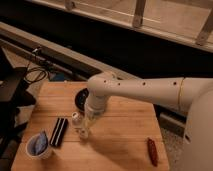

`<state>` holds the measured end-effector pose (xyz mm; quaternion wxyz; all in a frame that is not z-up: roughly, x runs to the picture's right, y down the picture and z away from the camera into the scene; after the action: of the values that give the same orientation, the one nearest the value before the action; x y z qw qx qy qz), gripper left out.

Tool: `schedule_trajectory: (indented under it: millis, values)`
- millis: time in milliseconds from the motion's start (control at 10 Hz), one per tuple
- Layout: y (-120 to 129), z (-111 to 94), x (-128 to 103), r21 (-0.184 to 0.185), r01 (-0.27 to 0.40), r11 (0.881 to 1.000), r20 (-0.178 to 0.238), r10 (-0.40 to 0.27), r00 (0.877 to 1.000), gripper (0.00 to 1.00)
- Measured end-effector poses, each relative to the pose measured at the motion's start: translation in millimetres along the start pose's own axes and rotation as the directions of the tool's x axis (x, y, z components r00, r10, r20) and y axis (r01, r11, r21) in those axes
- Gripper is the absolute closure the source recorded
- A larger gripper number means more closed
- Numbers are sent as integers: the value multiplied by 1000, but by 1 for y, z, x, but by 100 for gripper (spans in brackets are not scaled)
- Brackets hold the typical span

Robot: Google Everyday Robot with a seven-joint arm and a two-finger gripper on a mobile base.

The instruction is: Knock the bottle over

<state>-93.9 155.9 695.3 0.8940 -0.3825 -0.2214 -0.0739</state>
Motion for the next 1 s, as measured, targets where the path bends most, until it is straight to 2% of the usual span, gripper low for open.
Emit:
schedule_trajectory:
  millis: [100,200,400,600,700,900,1000]
  values:
    - [-8,-10,-12,24,25,999,12,-25,1000,100]
    - [-21,-21,-36,58,70,996,37,-72,997,100]
    - [-37,-27,-68,101,129,986,99,-139,985,100]
    - [-47,-21,-99,114,192,975,197,-211,957,100]
    - [-49,-18,-109,113,218,969,222,-239,945,100]
    - [-51,-16,-114,111,229,967,223,-249,942,100]
    - [-50,-19,-110,114,220,969,214,-241,947,100]
